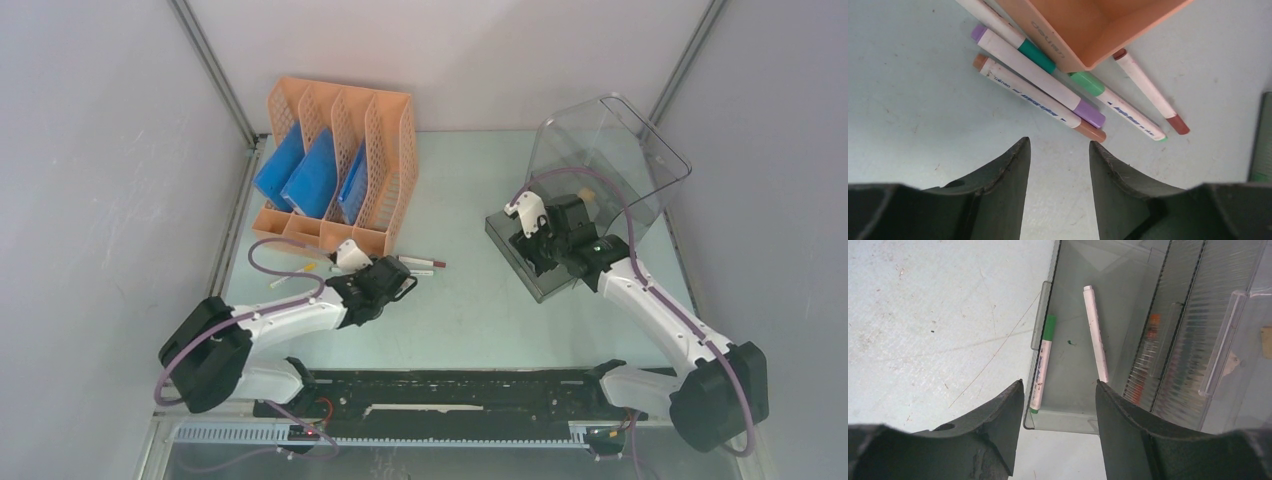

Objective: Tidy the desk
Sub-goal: Place the stationery in the drawer, then pick up the stationery from the center of the board.

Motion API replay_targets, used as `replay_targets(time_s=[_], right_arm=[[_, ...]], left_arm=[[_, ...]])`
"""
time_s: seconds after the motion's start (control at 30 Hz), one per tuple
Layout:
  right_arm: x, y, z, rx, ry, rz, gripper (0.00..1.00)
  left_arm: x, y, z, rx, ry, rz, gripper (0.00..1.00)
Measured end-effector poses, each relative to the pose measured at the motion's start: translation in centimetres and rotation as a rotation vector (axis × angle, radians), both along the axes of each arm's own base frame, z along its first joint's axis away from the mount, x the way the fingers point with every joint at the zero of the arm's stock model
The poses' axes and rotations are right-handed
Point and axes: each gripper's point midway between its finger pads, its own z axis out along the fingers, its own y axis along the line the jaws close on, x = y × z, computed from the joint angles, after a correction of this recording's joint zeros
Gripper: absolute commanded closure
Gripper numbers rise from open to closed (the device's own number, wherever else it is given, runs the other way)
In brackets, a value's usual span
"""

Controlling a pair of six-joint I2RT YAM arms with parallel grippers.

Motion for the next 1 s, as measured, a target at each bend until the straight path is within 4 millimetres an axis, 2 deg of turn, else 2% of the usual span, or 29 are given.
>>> replay_targets(time_s=[0.37,1.0], right_arm=[[-0.1,0.1,0.1,0.001,-0.004,0.005,0.37],[-0.2,0.4,0.2,0.000,-0.007,0.017,0.37]], left_arm=[[1.1,-0.3,-0.9,0.106,0.112,0.028,0.51],[1.9,0.8,-2.5,0.157,0.173,0.082,0.51]])
